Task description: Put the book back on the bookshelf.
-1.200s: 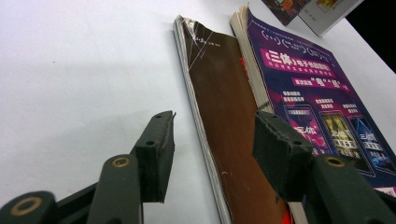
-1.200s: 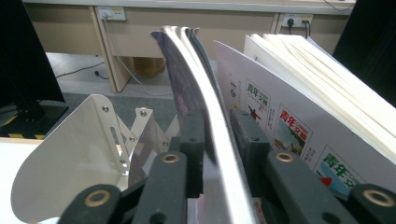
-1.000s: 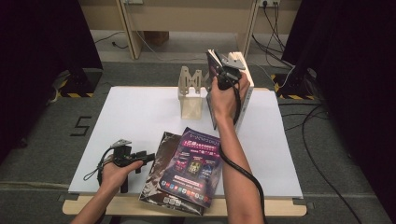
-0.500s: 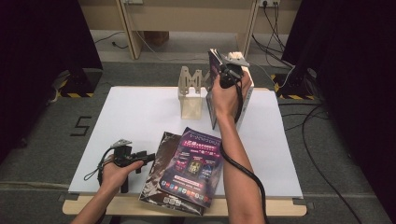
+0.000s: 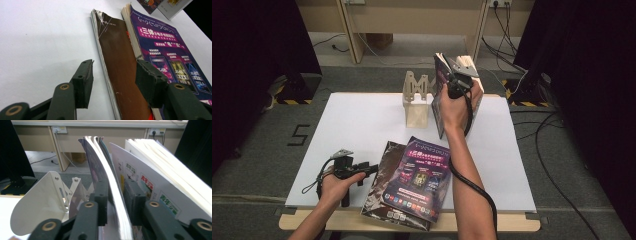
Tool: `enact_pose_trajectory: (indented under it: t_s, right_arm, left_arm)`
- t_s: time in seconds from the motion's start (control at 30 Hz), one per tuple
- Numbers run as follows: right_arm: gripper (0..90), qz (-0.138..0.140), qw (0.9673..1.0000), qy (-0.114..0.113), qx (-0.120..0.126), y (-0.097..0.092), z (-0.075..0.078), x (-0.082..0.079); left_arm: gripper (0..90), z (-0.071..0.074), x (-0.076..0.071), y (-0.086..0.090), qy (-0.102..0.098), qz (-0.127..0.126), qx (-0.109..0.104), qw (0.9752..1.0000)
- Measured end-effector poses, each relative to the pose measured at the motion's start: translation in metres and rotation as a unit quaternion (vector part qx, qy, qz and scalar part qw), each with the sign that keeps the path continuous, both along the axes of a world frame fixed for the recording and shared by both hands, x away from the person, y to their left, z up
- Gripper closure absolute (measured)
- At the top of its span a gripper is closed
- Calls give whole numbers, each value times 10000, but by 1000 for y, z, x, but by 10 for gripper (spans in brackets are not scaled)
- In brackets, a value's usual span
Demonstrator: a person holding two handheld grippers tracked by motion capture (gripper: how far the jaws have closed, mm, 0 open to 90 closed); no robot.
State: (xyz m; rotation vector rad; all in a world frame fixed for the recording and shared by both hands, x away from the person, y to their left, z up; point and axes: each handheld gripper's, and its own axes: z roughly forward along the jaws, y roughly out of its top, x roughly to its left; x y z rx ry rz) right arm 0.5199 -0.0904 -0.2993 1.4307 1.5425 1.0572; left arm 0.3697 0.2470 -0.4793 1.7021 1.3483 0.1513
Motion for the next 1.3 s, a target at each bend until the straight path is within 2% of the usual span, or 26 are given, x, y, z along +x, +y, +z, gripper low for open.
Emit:
enact_pose_trajectory:
  t_s: [0.23,0.37,0.5,0.73,1.3]
  right_arm:
    - [652,72,9999,-128,-35,-4,2,-11]
    - [631,200,9997,-127,111,-7,1,-15]
    - [620,209,9997,-66,130,-8,-3,-19]
    - [606,342,9992,-60,198,-8,-5,-24]
    - [591,468,9985,-58,287,-7,-14,-35]
  left_arm:
    - [474,2,-1,-2,-37,-24,-17,10000]
    - [473,3,-2,-5,-44,-65,-17,10000]
    - [472,4,-3,-7,-75,-94,-17,9999]
    - [471,4,-3,-8,-72,-110,-37,9999]
    - [469,3,-4,-10,-41,-139,-9,9999]
